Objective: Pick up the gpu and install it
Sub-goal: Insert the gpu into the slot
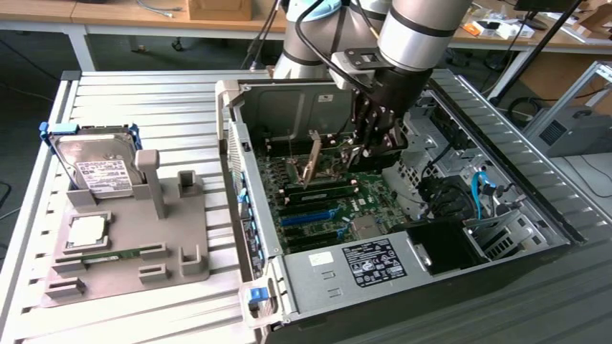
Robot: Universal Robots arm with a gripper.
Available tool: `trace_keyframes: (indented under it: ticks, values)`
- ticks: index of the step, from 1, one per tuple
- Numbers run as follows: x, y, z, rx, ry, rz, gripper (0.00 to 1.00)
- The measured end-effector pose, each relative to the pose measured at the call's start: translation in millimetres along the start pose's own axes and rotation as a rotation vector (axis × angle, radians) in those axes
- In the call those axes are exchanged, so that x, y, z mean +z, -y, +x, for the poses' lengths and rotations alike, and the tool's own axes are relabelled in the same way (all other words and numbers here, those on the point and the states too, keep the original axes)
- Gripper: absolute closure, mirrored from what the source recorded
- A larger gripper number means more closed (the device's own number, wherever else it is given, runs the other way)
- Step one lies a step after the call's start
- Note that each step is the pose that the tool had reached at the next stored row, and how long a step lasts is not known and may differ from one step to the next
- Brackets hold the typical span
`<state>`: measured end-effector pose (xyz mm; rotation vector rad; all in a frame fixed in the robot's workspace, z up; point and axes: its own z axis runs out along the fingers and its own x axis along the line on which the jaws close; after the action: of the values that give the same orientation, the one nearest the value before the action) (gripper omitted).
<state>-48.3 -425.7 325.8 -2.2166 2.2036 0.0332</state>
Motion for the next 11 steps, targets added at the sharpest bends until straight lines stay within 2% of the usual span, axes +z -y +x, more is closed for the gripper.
trace_keyframes:
  ticks: [11]
  values:
    - [3.3,-1.2,0.1,0.0,0.0,0.0,0.73]
